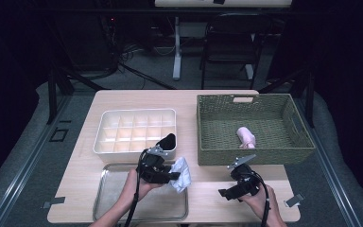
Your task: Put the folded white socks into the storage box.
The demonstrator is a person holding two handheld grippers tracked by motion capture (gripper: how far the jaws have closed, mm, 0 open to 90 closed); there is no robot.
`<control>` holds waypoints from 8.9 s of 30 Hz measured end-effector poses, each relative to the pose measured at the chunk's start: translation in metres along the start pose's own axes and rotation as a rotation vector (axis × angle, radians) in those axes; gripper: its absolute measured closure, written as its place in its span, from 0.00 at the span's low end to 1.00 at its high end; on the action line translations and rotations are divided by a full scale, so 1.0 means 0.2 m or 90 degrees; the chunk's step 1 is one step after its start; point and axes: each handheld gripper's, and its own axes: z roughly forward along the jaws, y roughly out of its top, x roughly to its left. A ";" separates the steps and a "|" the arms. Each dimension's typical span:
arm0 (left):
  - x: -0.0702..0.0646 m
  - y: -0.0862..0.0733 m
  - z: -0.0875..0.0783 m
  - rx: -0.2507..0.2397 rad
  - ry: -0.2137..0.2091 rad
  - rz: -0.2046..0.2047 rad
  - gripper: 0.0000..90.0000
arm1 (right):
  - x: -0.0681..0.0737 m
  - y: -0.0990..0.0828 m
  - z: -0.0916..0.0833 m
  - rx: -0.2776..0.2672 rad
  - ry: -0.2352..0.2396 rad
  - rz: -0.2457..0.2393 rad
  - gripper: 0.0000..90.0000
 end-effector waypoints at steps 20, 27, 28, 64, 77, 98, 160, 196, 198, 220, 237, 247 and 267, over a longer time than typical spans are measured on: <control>0.09 -0.11 -0.17 -0.027 0.066 -0.022 0.72 | 0.01 0.00 0.00 -0.001 0.004 -0.007 0.13; 0.10 -0.11 -0.21 -0.028 0.100 -0.013 0.72 | 0.01 0.01 0.00 0.004 -0.003 -0.010 0.14; 0.10 -0.11 -0.21 -0.030 0.104 -0.015 0.72 | 0.01 0.01 0.00 0.006 -0.002 -0.012 0.14; 0.40 0.09 -0.37 -0.094 0.224 -0.054 0.72 | 0.02 0.01 -0.02 -0.013 -0.006 -0.002 0.14; 0.47 0.19 -0.22 -0.004 0.290 -0.006 0.72 | 0.03 0.01 -0.03 -0.011 -0.005 -0.003 0.14; 0.52 0.19 -0.12 0.036 0.265 -0.013 0.72 | 0.03 0.01 -0.03 -0.008 -0.008 -0.014 0.15; 0.59 0.30 -0.03 0.119 0.175 -0.059 0.72 | 0.03 0.01 -0.04 -0.009 -0.010 -0.007 0.16; 0.62 0.32 -0.08 0.130 0.152 -0.075 0.44 | 0.04 0.03 -0.04 -0.008 -0.006 -0.014 0.17; 0.63 0.31 -0.06 0.129 0.142 -0.078 0.50 | 0.03 0.02 -0.04 -0.009 -0.001 -0.008 0.17; 0.59 0.29 0.10 0.202 0.184 -0.042 0.80 | 0.04 0.02 -0.04 -0.008 -0.006 -0.015 0.17; 0.52 0.26 -0.12 0.067 0.149 -0.043 0.37 | 0.01 0.02 -0.06 -0.016 -0.007 -0.009 0.17; 0.36 0.17 -0.17 0.050 0.175 0.017 0.16 | 0.02 0.02 -0.05 -0.013 -0.004 -0.009 0.16; 0.23 -0.03 -0.25 0.014 0.187 0.030 0.00 | 0.01 0.02 -0.05 -0.011 -0.004 -0.011 0.14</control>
